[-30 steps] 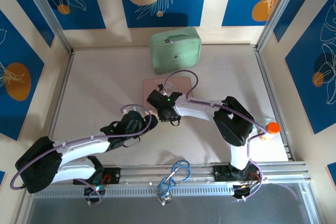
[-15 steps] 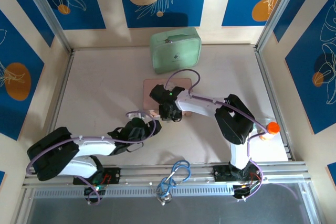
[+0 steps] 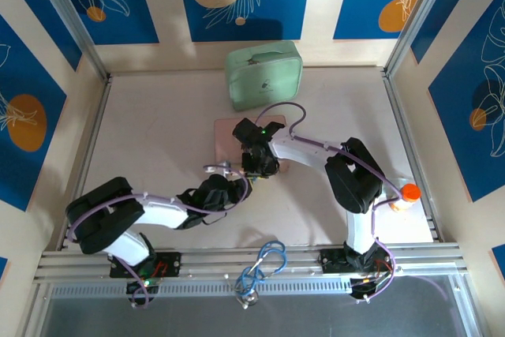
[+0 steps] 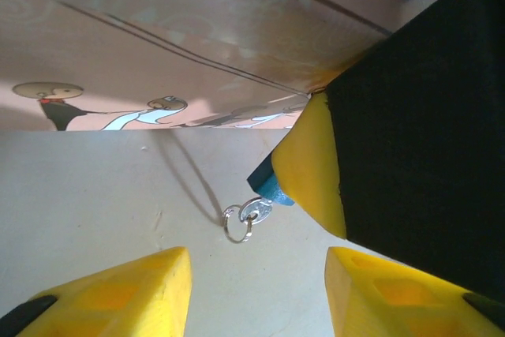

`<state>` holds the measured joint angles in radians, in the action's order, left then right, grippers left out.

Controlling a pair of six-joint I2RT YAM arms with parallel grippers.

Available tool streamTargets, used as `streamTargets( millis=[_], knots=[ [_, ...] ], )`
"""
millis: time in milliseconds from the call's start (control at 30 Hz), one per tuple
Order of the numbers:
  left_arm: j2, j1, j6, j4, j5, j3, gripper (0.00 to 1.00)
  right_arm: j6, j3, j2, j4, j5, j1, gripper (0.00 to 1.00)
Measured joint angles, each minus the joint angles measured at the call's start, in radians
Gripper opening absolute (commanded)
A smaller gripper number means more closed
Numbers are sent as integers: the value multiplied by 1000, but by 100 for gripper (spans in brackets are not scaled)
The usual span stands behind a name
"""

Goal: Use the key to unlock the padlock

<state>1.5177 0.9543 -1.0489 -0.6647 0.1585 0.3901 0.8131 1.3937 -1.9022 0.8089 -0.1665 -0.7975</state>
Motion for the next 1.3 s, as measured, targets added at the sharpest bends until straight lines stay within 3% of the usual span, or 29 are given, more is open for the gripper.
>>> streamTargets(
  millis=[167, 700, 1300],
  knots=[
    [47, 0, 7, -17, 0, 19, 42, -15, 1, 0, 0, 37, 17, 24],
    [108, 0, 8, -33, -1, 63, 39, -31, 1, -6, -5, 105, 43, 23],
    [142, -3, 10, -29, -19, 95, 25, -47, 0, -6, -11, 134, 65, 23]
  ],
)
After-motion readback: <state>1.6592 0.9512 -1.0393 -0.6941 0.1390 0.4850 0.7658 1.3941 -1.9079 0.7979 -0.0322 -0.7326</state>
